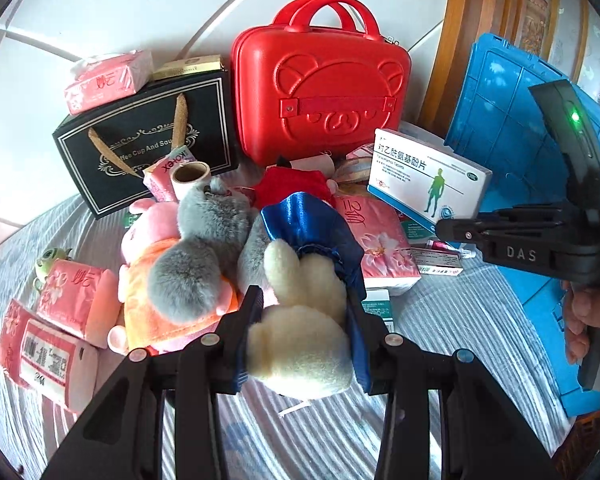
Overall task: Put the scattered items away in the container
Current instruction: 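Carry the plush bunny and medicine box with both grippers over the blue bin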
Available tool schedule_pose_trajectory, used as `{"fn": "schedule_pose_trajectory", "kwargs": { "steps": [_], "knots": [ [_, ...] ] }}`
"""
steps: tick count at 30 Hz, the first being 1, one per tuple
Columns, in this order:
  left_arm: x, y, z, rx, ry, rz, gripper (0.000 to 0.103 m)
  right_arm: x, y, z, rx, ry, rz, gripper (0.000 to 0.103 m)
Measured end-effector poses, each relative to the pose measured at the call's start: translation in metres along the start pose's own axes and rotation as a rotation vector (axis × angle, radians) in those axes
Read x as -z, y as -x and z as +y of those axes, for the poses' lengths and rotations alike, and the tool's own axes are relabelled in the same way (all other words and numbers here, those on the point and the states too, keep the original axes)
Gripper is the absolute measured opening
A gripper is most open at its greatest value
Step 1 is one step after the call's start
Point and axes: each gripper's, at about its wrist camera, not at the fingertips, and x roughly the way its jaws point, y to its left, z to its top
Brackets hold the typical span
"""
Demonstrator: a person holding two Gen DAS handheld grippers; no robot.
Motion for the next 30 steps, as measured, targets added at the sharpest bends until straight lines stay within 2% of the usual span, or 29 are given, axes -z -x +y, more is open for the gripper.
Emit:
{"fn": "schedule_pose_trajectory", "kwargs": {
  "steps": [23, 30],
  "knots": [
    [0.023, 0.132, -0.007, -0.09, 0.104, -0.008, 0.039, 0.061, 0.149, 0.055, -0.075, 0.055, -0.048, 0.017],
    [0.018, 0.181, -0.01, -0.111, 0.13, -0.042, 0.039, 0.076, 0.187, 0.063, -0.1, 0.073, -0.052, 0.017]
  ]
}}
